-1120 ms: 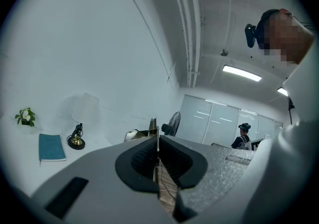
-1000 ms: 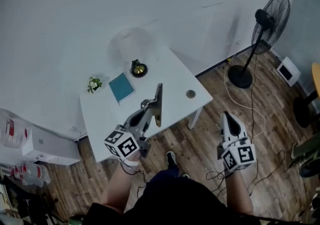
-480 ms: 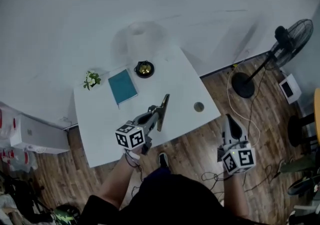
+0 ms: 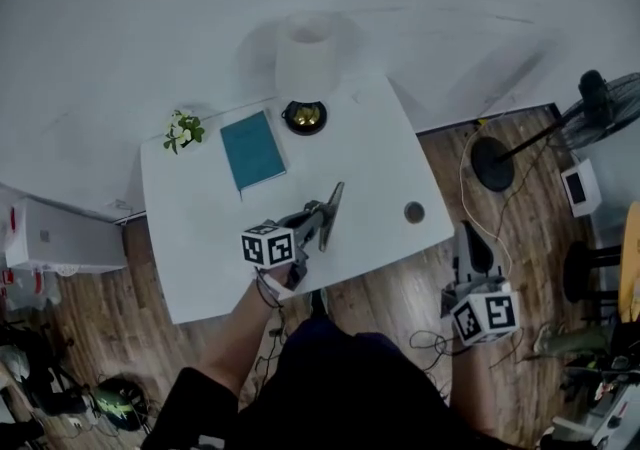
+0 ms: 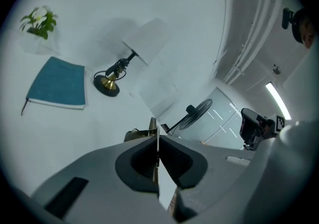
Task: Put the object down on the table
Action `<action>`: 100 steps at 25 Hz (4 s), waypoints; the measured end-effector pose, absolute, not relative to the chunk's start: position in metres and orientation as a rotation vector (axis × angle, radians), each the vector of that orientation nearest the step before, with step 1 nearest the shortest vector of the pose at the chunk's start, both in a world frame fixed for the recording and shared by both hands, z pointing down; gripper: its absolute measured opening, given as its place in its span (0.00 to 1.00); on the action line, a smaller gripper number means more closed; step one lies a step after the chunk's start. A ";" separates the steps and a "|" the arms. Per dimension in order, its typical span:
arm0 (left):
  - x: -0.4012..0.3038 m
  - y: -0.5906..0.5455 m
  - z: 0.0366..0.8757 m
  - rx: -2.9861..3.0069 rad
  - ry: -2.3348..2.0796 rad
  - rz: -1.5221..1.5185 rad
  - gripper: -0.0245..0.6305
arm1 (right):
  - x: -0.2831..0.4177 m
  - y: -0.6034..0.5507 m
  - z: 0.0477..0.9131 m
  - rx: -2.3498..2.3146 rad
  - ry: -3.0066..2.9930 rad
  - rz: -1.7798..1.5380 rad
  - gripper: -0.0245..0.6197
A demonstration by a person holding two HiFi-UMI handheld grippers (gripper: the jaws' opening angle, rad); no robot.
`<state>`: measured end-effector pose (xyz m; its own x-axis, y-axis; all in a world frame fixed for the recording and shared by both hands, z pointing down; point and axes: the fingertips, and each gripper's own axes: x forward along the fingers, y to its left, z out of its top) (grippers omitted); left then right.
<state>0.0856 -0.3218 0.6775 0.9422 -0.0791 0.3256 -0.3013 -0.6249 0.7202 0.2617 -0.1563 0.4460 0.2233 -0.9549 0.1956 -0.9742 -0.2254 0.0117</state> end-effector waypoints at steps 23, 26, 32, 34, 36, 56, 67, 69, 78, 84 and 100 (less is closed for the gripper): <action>0.114 -0.341 0.785 2.064 -0.473 0.660 0.20 | 0.295 -0.217 0.456 2.089 -2.102 0.176 0.05; 0.112 -0.342 0.784 2.114 -0.595 0.813 0.33 | 0.311 -0.224 0.452 2.052 -2.177 0.186 0.05; 0.099 -0.359 0.740 2.195 -0.883 0.776 0.37 | 0.336 -0.244 0.458 1.973 -2.316 0.218 0.05; 0.091 -0.362 0.709 2.226 -0.970 0.701 0.37 | 0.341 -0.251 0.457 1.943 -2.359 0.213 0.05; 0.082 -0.365 0.674 2.255 -1.064 0.606 0.36 | 0.345 -0.259 0.456 1.915 -2.404 0.204 0.05; 0.070 -0.324 0.351 2.776 -1.494 0.033 0.04 | 0.295 -0.288 0.371 1.767 -2.640 -0.105 0.05; 0.056 -0.326 0.305 2.905 -1.526 -0.040 0.04 | 0.270 -0.288 0.332 1.782 -2.541 -0.352 0.05; 0.055 -0.328 0.304 2.911 -1.526 -0.049 0.04 | 0.267 -0.289 0.328 1.787 -2.543 -0.364 0.05; 0.052 -0.339 0.307 2.909 -1.508 -0.064 0.04 | 0.261 -0.292 0.326 1.769 -2.535 -0.391 0.05; 0.050 -0.342 0.313 2.894 -1.517 -0.057 0.04 | 0.262 -0.294 0.330 1.773 -2.549 -0.368 0.05; 0.056 -0.326 0.312 2.883 -1.538 -0.009 0.04 | 0.279 -0.281 0.328 1.819 -2.560 -0.341 0.05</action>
